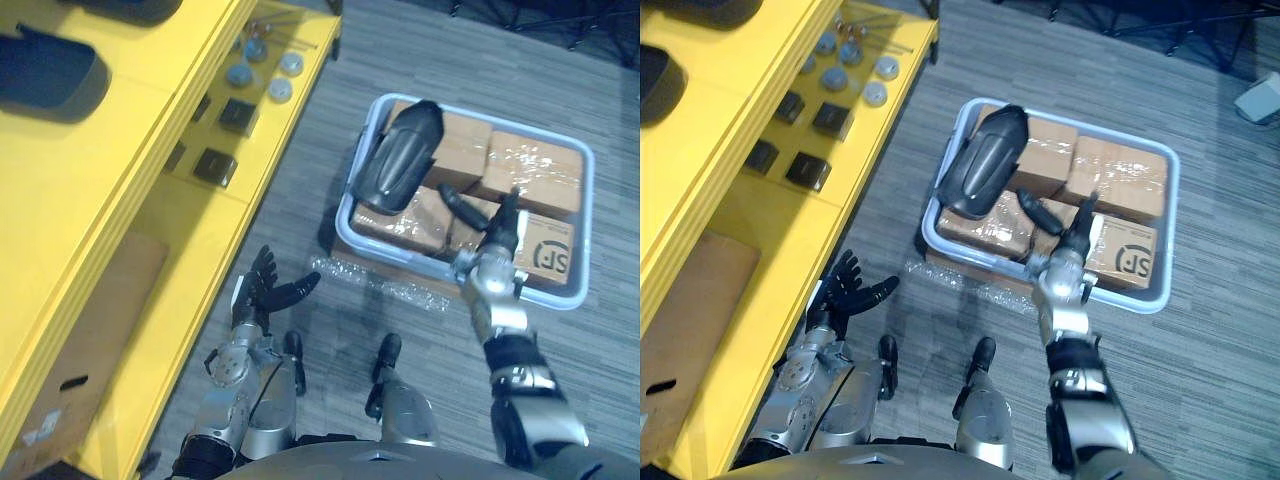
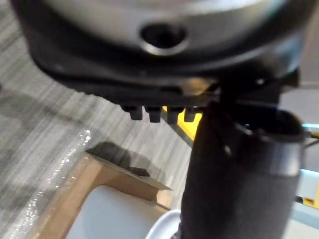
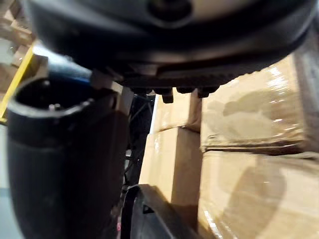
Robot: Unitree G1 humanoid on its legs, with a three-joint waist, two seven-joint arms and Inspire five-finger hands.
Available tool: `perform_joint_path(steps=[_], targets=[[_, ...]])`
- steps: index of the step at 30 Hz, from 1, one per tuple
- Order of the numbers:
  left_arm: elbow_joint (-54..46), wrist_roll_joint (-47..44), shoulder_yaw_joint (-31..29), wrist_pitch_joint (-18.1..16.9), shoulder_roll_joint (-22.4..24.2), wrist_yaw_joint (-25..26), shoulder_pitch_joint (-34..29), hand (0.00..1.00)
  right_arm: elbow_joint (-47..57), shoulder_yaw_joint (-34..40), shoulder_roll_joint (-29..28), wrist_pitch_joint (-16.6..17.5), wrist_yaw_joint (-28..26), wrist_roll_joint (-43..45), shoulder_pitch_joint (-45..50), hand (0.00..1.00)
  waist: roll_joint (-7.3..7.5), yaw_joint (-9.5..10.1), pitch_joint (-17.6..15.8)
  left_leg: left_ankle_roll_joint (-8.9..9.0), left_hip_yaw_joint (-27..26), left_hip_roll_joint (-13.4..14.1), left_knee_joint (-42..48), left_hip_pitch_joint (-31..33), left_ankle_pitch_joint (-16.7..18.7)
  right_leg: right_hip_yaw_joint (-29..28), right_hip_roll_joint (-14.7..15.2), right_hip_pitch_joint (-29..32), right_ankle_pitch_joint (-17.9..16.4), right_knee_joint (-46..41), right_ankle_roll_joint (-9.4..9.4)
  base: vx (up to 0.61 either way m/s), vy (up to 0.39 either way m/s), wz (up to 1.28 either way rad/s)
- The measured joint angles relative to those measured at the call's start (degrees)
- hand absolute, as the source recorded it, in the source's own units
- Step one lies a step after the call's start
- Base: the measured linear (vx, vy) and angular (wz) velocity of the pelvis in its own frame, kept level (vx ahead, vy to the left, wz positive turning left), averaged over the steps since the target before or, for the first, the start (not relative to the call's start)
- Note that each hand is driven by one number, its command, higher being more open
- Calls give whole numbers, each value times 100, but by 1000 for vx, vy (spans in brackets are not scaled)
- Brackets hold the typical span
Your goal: Walk over and take three plastic housings, then place them on the shelf
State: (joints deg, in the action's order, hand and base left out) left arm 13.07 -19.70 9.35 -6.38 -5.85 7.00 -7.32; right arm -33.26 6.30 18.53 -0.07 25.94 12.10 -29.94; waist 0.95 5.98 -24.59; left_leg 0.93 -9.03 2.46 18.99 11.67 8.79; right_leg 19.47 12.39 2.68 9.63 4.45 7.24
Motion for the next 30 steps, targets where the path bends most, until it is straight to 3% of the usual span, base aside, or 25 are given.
perform_joint_path(steps=[7,14,17,22,23,30], targets=[[178,-9,15,-8,-33,-106,-106,100,-859,-82,489,-519,250,-5,-1268,100,-74,328,-157,-14,300,-37,258,401,-2,280,1,114,30,-1,-5,-42,12,21],[453,-27,181,-66,59,-90,-67,100,-1604,-359,761,-1106,468,-1,-1859,100,-244,384,-306,-33,415,-65,379,586,-4,414,26,194,30,-62,-4,-53,27,8],[552,-70,225,-85,100,-63,32,100,-1890,-357,983,-1224,473,-1,-1944,100,-359,456,-393,-61,415,-75,384,613,-22,414,48,238,29,-128,-5,-61,39,1],[721,-303,224,-114,98,-9,35,100,-2306,-447,1165,-1447,471,-9,-2245,100,-404,458,-406,-76,452,-76,444,750,-32,473,50,332,30,-139,-4,-47,29,4],[781,-329,279,-114,104,-17,43,100,-2425,-484,1257,-1535,471,-9,-2379,0,-437,474,-419,-76,484,-78,480,797,-32,507,51,343,30,-141,-3,-44,30,12],[903,-708,336,-264,146,-20,132,100,-3038,-743,1797,-2067,430,-234,-2876,0,-638,648,-479,-97,617,-91,567,1009,-47,668,89,448,25,-209,-6,-58,37,11]])
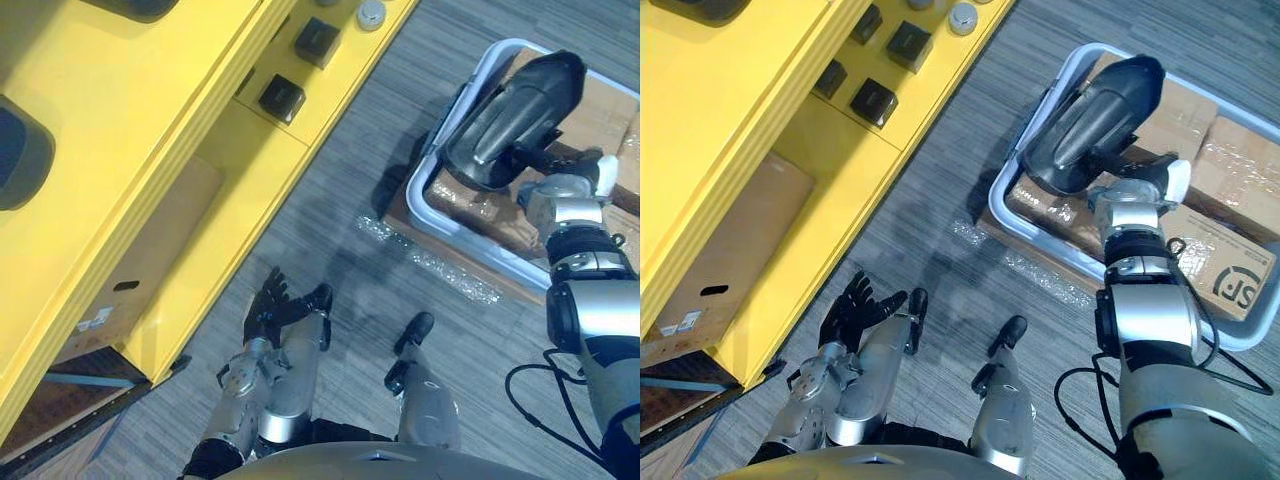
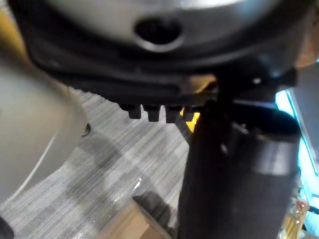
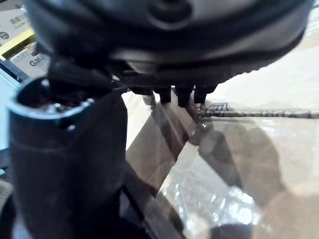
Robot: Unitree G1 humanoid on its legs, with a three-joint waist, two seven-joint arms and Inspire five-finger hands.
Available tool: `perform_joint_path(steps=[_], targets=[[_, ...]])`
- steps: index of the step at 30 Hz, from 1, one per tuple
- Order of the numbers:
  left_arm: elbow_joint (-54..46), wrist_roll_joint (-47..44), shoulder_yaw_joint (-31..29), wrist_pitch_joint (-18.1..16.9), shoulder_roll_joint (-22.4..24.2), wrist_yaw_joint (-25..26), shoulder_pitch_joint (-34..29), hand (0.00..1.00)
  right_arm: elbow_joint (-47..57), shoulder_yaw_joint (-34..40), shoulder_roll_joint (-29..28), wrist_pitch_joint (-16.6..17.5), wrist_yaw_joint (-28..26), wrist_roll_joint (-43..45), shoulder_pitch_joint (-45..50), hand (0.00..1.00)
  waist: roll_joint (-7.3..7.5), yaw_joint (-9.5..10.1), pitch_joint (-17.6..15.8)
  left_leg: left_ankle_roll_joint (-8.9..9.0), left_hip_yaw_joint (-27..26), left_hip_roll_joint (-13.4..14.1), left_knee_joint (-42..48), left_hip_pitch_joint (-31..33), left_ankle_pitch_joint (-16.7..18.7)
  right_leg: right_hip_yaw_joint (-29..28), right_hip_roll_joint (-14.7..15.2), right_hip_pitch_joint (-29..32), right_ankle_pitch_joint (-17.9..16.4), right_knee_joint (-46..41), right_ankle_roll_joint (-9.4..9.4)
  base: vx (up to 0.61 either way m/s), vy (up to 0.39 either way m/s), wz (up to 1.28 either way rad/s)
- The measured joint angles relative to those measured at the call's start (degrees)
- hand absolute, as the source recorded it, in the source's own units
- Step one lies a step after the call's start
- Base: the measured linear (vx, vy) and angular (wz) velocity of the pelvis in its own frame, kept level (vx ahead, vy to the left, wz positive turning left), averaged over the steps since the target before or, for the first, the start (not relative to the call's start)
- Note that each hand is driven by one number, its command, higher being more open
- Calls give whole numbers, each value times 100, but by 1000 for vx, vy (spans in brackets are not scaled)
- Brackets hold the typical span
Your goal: Walk over and take three plastic housings, then place them on the shelf
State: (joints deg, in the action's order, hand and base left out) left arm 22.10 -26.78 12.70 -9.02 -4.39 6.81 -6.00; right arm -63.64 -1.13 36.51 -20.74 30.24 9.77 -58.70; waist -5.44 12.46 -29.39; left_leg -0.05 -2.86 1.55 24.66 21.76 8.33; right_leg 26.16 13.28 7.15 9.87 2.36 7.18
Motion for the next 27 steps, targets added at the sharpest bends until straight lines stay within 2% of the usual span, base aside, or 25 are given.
perform_joint_path(steps=[2,7,10,14,22,24,27], targets=[[81,-53,-5,-41,-8,0,7,100,-200,-45,279,-80,-5,-64,-103,0,-42,10,-15,-11,42,-16,15,46,-12,47,8,11,0,-8,0,-31,35,12],[258,-72,-35,-125,-17,-10,9,100,-393,-118,529,-143,-2,-378,-119,0,-127,20,-6,-12,48,-9,-6,87,-35,59,6,59,-3,-20,-2,-14,11,1],[287,-71,-16,-128,-14,-88,9,100,-501,-190,565,-252,-270,-595,-116,0,-190,5,-13,-4,57,15,-20,78,-55,63,-17,61,-18,-34,-25,0,0,0],[282,-71,-3,-117,-14,-100,6,100,-488,-400,522,-235,-574,-830,-110,0,-235,0,-13,-4,65,20,-90,45,-114,71,-19,69,-32,-65,-46,-26,3,1],[147,-67,-20,-86,-73,-101,-119,100,16,-618,521,-114,-890,-1400,199,0,-201,-26,-30,7,11,96,-104,-129,-121,37,-48,-4,-91,-205,-130,-58,14,-4],[9,-65,-42,-73,-98,-99,-226,100,401,-620,517,-75,-963,-1509,470,0,-150,-78,-50,26,0,110,-144,-181,-136,20,-56,-16,-101,-227,-143,-41,4,-6],[-279,-58,-168,-72,-119,-97,-445,100,1146,-616,431,138,-1016,-1900,978,0,2,-231,-70,42,-55,140,-220,-267,-164,-37,-74,-35,-100,-228,-144,-27,2,-9]])
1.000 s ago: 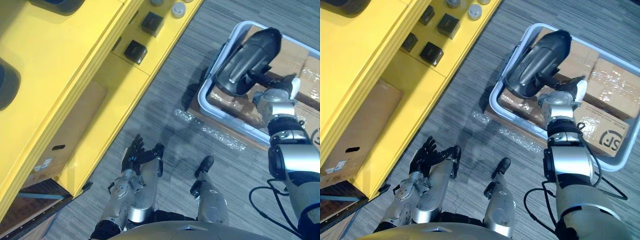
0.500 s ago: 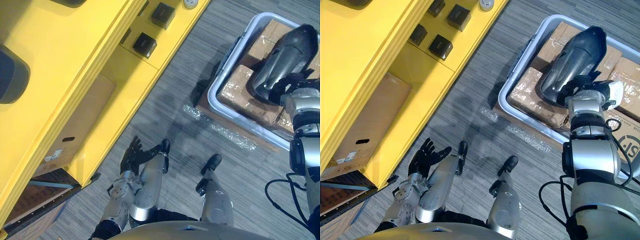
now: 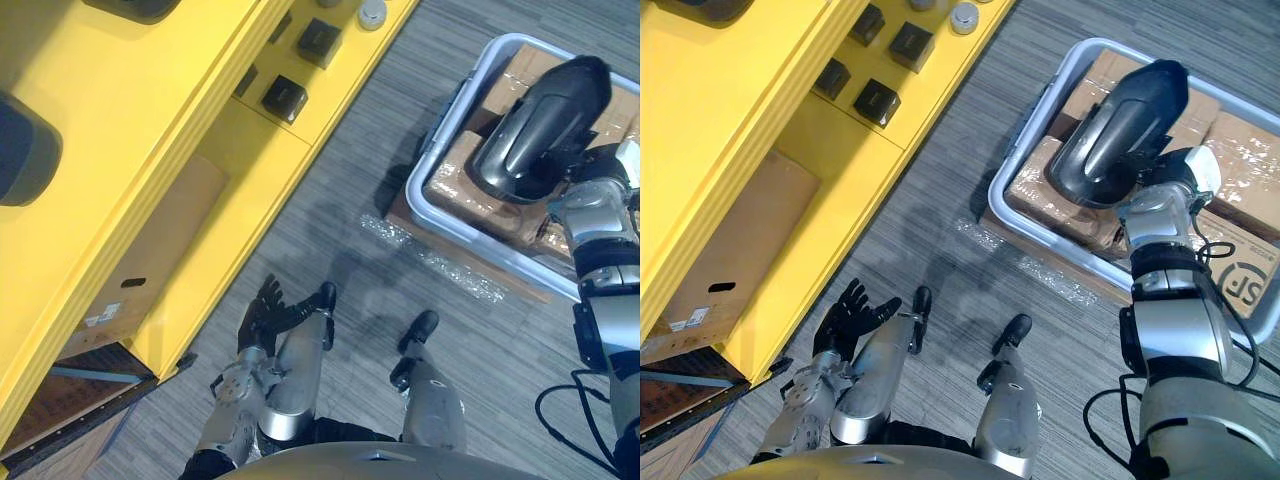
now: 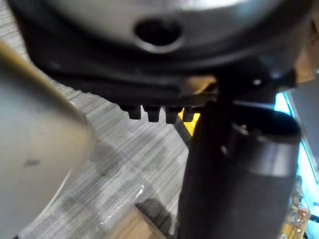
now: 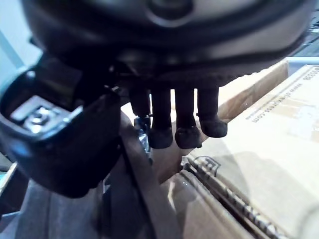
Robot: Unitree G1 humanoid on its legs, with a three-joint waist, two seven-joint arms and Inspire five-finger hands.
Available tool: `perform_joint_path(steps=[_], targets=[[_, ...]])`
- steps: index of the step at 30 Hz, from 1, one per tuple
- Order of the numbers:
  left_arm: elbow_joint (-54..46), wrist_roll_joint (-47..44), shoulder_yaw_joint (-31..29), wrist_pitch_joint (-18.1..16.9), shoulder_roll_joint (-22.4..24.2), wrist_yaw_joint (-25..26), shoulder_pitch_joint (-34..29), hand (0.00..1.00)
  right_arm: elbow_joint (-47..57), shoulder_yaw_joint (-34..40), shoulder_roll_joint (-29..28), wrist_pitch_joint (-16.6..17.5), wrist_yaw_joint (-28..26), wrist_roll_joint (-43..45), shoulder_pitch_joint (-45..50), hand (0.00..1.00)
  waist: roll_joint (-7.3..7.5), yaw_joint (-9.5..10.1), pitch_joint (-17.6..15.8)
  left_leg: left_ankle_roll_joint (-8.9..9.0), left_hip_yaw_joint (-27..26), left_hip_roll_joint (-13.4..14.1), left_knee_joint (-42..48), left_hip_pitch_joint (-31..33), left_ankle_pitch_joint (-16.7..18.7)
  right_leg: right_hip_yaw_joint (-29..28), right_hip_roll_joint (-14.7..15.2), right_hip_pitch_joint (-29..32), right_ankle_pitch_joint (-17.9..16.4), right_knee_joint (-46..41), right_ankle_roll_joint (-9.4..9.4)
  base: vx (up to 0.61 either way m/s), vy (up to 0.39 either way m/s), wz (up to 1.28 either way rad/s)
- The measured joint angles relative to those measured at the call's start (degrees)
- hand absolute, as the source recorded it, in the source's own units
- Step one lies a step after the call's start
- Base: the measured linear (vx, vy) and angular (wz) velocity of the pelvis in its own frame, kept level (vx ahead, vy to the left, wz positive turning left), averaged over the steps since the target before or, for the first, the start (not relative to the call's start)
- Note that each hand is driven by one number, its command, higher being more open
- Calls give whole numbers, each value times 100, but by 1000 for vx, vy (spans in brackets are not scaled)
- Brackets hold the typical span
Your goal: Walk over and take three plastic housings, then place them on the shelf
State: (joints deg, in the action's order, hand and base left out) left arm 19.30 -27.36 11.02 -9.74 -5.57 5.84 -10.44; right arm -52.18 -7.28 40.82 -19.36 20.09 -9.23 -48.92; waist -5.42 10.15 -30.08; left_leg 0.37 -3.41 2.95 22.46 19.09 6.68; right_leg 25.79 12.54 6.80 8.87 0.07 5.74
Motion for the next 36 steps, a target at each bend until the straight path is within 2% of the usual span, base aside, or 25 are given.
perform_joint_path(steps=[3,7,9,12,15,20,25,26,28,29,32,36], targets=[[-187,26,-87,1,-38,22,-119,100,802,22,-158,108,-2,-180,540,0,187,-112,-20,17,-124,37,-117,-207,-10,-109,-11,-76,-3,0,-6,-7,7,-20],[-731,88,-203,0,-162,25,-134,100,2076,415,-555,215,82,-404,1471,0,495,-289,-22,65,-222,79,-294,-455,-40,-200,-46,-178,-35,-1,-52,-13,-3,-14],[-1127,89,-282,0,-203,45,-121,100,2594,606,-806,247,213,-572,1909,0,604,-394,-3,83,-297,90,-389,-598,-49,-275,-53,-235,-43,0,-62,-21,9,-16],[-1464,90,-297,-1,-315,75,-4,100,2847,715,-1027,347,490,-633,2135,0,667,-471,6,88,-429,114,-452,-730,-49,-407,-65,-257,-46,-1,-65,-18,19,-20],[-1563,92,-293,-3,-368,110,278,100,2847,736,-1055,385,624,-697,2135,0,674,-579,7,99,-470,136,-459,-776,-46,-460,-84,-277,-45,2,-66,-28,15,-13],[-1563,66,-147,25,-391,122,950,100,2746,720,-1055,528,733,-862,1972,0,674,-584,9,123,-553,165,-458,-812,-40,-587,-144,-238,-36,2,-76,-23,9,-11],[-1213,-227,101,388,-519,3,2067,100,2191,397,-1055,641,807,-877,949,0,665,-718,15,129,-660,167,-445,-735,-49,-747,-151,-81,44,8,-100,-41,24,-13],[-830,-605,176,525,-585,-163,2611,100,2046,273,-1053,749,806,-1012,690,0,662,-750,16,128,-696,167,-432,-716,-49,-788,-150,-45,63,12,-101,-42,26,-13],[-459,-1348,171,707,-619,-398,3230,100,1996,124,-1027,889,806,-1079,407,0,656,-818,23,122,-718,167,-384,-606,-52,-834,-147,60,98,12,-102,-53,37,-10],[-209,-2056,161,897,-656,-575,3668,100,1878,-10,-1022,1030,804,-1111,143,0,654,-893,24,103,-749,153,-370,-541,-64,-874,-132,149,132,12,-103,-52,42,-9],[262,-2779,194,1127,-657,-822,4220,100,1762,-164,-1021,1139,800,-1278,-115,0,641,-961,30,93,-814,135,-381,-542,-70,-955,-110,204,145,-2,-97,-27,27,-11],[564,-3631,239,1133,-581,-986,4578,100,1685,-346,-1021,1325,791,-1291,-460,0,612,-1180,42,46,-877,70,-475,-556,-103,-1053,-55,284,170,-2,-61,-31,29,-9]])
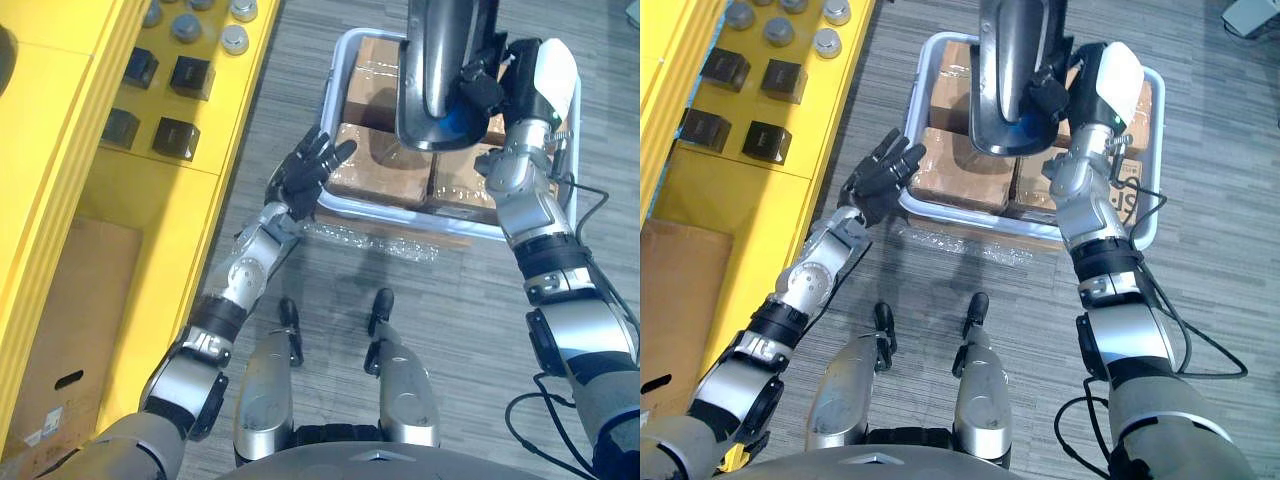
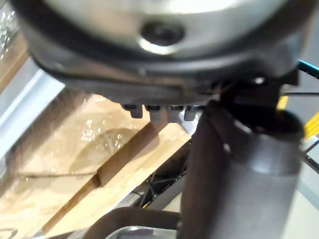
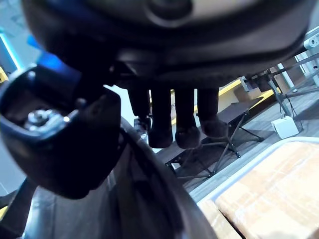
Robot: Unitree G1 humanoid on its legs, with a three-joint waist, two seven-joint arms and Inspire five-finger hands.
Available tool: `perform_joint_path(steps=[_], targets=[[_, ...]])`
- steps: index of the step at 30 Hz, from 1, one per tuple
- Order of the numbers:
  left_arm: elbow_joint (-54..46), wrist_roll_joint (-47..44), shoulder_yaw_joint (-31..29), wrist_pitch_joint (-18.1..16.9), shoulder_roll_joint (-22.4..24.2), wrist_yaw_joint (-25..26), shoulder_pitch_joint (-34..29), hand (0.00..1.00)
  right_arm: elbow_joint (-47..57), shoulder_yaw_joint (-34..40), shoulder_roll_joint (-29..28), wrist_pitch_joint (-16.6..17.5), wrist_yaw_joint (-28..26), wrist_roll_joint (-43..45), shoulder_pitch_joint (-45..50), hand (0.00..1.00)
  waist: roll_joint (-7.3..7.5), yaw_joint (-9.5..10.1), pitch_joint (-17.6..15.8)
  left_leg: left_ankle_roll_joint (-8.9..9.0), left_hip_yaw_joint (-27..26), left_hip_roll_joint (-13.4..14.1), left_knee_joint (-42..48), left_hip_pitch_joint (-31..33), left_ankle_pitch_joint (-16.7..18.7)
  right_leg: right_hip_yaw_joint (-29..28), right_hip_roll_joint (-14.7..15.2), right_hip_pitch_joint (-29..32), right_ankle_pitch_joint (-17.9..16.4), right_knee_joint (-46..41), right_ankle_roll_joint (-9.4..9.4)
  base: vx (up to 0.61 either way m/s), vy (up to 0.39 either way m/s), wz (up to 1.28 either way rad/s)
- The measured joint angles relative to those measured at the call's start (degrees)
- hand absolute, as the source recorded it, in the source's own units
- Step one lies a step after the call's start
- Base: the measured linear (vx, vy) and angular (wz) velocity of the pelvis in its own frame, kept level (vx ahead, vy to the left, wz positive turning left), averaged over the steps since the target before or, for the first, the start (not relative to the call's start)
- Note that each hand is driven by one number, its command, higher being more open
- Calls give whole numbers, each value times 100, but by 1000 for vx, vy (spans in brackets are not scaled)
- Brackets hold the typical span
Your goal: Walk over and take three plastic housings, then place them on the shelf
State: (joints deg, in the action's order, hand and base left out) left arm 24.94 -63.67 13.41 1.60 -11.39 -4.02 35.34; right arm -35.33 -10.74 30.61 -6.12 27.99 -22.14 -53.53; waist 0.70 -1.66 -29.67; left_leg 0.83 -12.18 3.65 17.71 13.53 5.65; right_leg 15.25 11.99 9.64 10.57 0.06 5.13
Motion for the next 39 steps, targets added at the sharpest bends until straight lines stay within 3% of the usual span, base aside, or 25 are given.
perform_joint_path(steps=[6,15,30,31,36,39], targets=[[40,-1005,3,-33,206,-385,72,100,-4,-137,-1,138,0,-6,-22,0,-118,-144,42,-5,-44,-15,-13,-31,-3,-95,8,32,7,-3,7,-29,18,-8],[24,-542,73,-494,584,-117,103,100,47,-364,-228,581,0,-230,347,0,-394,-184,151,2,-122,-8,-89,-213,-5,-181,-5,-48,14,-18,3,-35,4,-6],[41,137,256,-586,561,574,140,100,1039,-954,-714,1145,-157,-435,802,0,-395,-185,152,18,-184,3,3,-222,35,-287,-11,-75,90,37,4,-41,7,-3],[41,137,256,-657,562,630,139,0,1106,-949,-790,1145,-154,-429,841,0,-394,-184,152,18,-185,1,4,-218,35,-287,-12,-81,104,60,3,0,0,0],[40,143,269,-1162,616,1057,124,0,1433,-914,-997,1139,-152,-172,1149,0,-382,-198,150,20,-167,2,8,-221,40,-264,-19,-132,129,123,6,-9,2,1],[28,268,268,-1671,707,1490,36,0,1872,-869,-1193,1024,-163,-162,1537,0,-349,-203,150,28,-153,9,4,-258,48,-250,-29,-188,129,146,6,0,0,0]])
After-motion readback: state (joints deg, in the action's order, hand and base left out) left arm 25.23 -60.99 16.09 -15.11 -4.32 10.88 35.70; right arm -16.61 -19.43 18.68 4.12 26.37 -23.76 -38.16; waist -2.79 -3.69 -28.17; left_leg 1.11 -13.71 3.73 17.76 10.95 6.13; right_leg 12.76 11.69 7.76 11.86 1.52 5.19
